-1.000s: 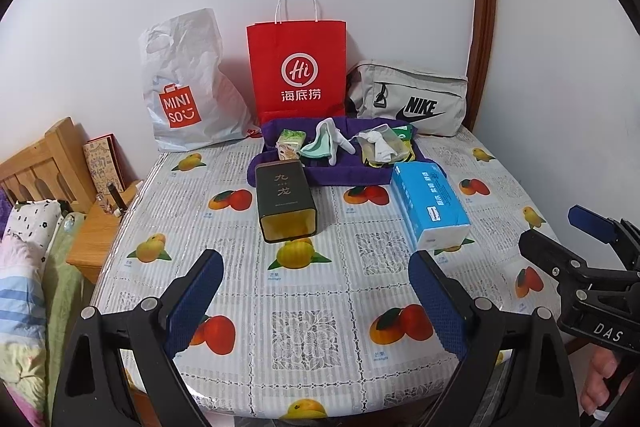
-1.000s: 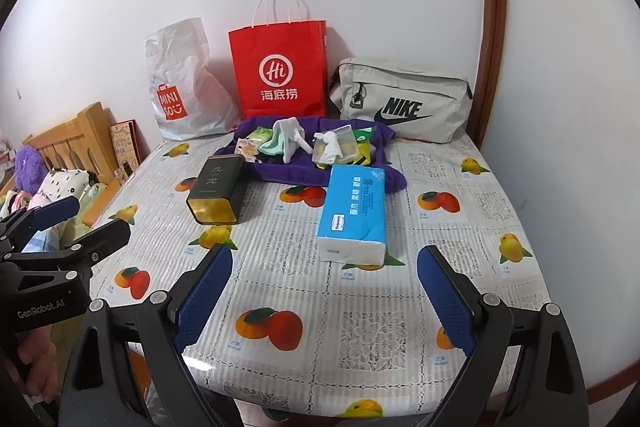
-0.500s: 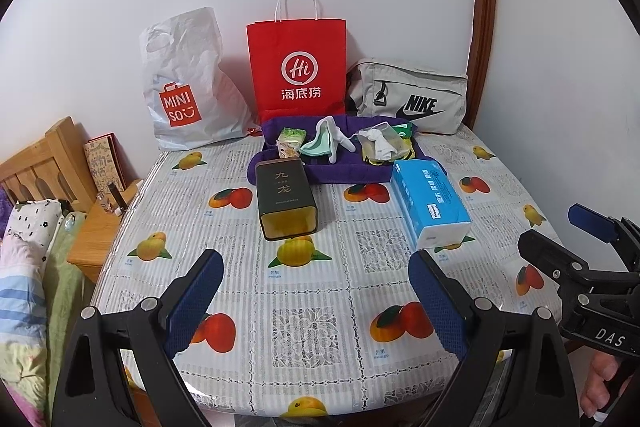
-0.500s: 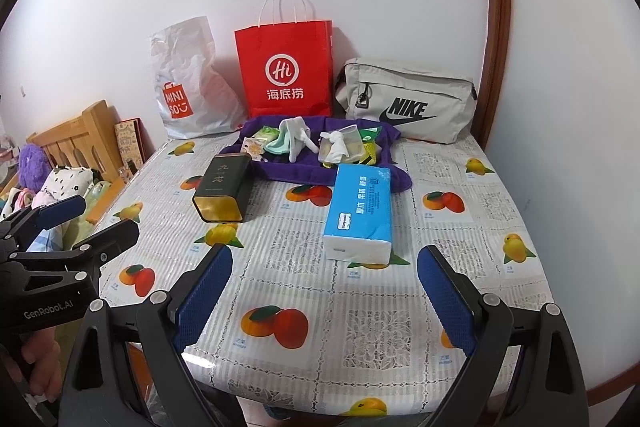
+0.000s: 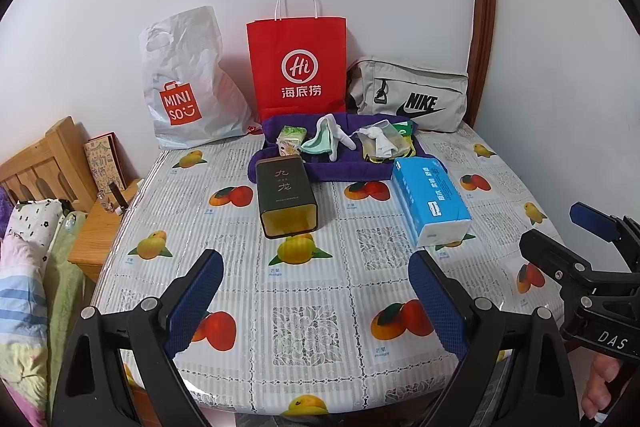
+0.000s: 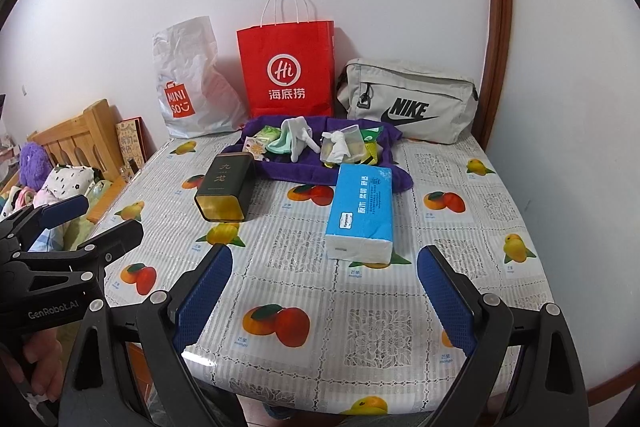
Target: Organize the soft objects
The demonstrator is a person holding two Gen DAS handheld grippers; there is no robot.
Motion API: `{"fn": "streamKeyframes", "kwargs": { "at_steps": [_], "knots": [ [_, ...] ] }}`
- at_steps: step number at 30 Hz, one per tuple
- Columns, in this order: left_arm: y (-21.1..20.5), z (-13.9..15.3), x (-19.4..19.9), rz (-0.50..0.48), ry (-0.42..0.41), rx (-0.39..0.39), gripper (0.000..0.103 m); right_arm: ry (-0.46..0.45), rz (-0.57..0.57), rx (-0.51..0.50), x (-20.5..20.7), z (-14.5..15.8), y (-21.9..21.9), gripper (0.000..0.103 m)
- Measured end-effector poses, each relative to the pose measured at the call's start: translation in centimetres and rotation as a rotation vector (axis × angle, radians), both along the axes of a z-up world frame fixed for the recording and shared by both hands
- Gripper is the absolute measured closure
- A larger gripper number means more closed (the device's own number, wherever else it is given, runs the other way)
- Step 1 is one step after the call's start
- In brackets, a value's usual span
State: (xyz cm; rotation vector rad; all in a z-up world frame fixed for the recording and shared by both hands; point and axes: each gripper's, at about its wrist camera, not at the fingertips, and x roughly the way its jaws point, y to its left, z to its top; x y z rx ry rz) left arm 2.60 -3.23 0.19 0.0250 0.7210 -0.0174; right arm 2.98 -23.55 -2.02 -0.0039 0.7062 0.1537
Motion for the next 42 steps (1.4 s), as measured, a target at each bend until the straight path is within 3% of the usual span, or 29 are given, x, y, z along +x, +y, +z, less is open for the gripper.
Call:
{"fn": "streamKeyframes", "kwargs": {
  "at_steps": [42],
  "knots": [
    [0.27,-0.06,-0.05,-0.001,0.001,0.000,0.009,-0.001,0.000,-0.001,-0.24,0.06,0.27,0.010]
  ]
}}
